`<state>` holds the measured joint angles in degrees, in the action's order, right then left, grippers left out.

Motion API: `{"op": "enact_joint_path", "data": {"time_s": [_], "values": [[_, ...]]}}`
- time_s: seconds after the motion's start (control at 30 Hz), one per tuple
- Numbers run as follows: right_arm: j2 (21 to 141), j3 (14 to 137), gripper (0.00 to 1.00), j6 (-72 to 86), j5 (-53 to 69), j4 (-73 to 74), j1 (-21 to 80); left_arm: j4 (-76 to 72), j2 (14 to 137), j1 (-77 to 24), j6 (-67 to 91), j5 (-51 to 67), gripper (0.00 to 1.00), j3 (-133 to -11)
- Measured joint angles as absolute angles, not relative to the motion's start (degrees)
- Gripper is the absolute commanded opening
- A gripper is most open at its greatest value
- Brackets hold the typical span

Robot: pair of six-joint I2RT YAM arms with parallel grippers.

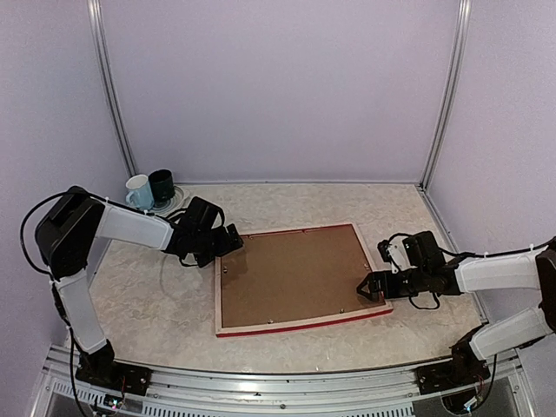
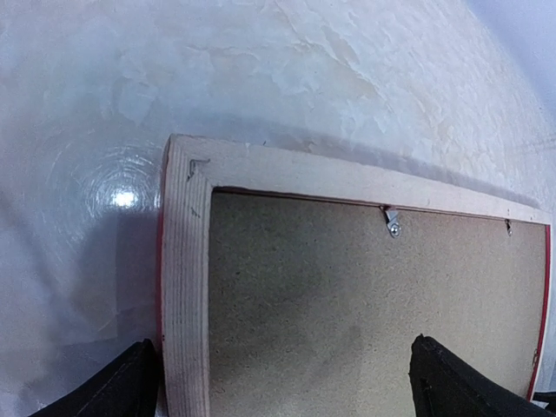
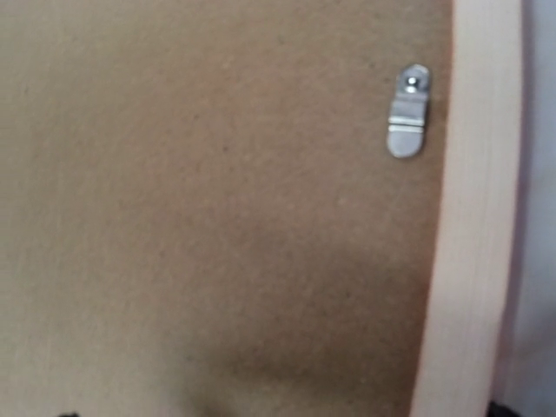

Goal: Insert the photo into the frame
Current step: Rotate the photo frame at the center of the board, then press the fastener onto the backboard.

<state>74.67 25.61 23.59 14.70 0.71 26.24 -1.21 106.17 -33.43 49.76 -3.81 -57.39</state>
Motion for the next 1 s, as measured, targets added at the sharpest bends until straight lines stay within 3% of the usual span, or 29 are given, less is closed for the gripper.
{"op": "enact_joint_path", "data": {"time_s": [0.33, 0.5, 0.7, 1.0], "values": [[66.4, 23.6, 0.99, 27.3, 12.6, 5.5, 29.0, 3.1, 108.9, -32.0, 47.9, -1.6, 0.99, -62.8], [63.1, 28.4, 0.99, 27.0, 7.7, 10.6, 29.1, 6.4, 105.4, -29.9, 46.4, -2.0, 0.99, -62.1], [61.7, 36.7, 0.99, 25.2, 1.1, 11.7, 28.4, 7.8, 97.4, -29.1, 43.4, -2.3, 0.99, -58.3], [66.7, 37.9, 0.99, 23.2, -4.7, 9.2, 27.3, 11.8, 96.2, -31.1, 39.6, -2.1, 0.97, -53.7]]}}
